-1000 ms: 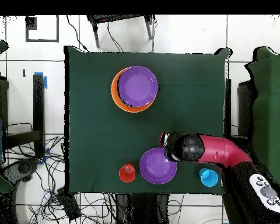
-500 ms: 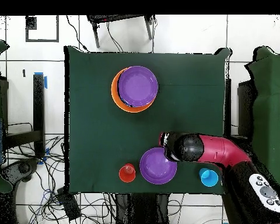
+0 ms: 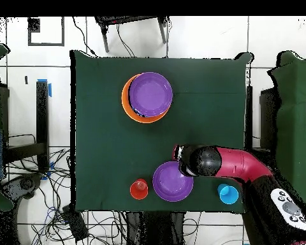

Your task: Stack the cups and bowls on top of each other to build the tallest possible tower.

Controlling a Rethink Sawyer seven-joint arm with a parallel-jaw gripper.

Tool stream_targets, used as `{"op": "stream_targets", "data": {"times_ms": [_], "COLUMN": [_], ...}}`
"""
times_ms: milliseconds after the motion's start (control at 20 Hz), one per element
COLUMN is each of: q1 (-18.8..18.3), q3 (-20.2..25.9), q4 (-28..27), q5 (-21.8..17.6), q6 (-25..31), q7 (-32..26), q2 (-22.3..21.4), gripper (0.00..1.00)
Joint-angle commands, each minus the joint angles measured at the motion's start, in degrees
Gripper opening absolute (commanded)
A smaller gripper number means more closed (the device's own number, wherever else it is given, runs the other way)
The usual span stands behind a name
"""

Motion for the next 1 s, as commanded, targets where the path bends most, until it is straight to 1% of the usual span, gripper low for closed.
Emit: {"op": "stream_targets", "data": {"times_ms": [50, 400, 500, 850, 1000], "q1": [2.53, 2.13, 1.44, 0.84, 0.39], "q3": [2.09, 2.14, 2.73, 3.02, 3.65], "q4": [-4.23, -4.95, -5.14, -7.41, -9.03], "q5": [-3.38, -4.42, -4.36, -5.21, -5.41], "q6": [-3.5, -6.44, -7.07, -9.75, -10.9], "q7": [-0.53, -0.56, -1.24, -2.61, -3.39], "q2": [4.67, 7.26, 8.44, 12.16, 14.51], "gripper": [1.0, 1.0, 1.0, 1.0, 1.0]}}
